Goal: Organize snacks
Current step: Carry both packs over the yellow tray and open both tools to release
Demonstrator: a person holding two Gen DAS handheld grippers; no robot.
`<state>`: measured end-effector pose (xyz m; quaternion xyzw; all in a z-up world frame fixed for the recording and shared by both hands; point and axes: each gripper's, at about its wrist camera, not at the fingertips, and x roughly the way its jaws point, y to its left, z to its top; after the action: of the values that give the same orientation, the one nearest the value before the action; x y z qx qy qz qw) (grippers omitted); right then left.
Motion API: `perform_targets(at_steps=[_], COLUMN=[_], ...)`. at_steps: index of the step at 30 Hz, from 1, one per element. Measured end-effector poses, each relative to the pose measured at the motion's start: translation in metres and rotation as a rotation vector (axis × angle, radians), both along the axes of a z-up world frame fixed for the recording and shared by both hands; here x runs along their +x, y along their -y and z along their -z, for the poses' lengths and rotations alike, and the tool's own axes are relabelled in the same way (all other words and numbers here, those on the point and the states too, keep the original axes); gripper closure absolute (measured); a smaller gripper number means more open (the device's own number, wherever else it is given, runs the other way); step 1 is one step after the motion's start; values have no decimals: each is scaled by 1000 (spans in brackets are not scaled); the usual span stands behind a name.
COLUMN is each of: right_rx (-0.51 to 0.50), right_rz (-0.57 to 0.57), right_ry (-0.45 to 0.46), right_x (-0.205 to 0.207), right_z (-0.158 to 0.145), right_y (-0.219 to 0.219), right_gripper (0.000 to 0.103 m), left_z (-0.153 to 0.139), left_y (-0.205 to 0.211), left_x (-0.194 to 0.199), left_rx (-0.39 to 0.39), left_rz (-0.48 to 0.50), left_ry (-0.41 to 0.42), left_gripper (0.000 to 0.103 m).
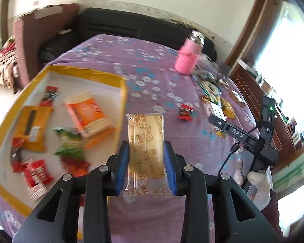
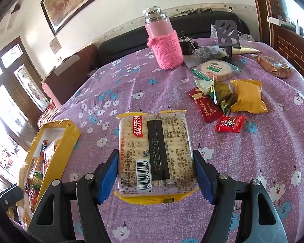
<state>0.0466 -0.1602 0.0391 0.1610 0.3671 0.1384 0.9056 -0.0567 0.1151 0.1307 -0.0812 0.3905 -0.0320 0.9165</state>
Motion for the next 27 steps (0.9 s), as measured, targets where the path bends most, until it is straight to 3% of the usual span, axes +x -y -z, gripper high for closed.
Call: perform_targets(at_steps=[7,11,16,27], right_rx=[-39,-66,-25,-38], right_rz=[1,-26,-76,-232], right_ry=[47,46,21,64], right_x=[-10,-20,-31,-59], right_z=[-6,-10,-19,-60], right_y=[-12,-25,-38,-105], right_gripper=[32,32,32,32], left_z=[0,0,2,11], left_y=[-55,-79,-101,-114], left_x=[-25,-38,-44,-48], left_rx=[-44,-30,-15,-23], left_rz=[-109,-170,-229,-234], left_ry=[21,31,44,44], left_gripper=[72,72,72,72])
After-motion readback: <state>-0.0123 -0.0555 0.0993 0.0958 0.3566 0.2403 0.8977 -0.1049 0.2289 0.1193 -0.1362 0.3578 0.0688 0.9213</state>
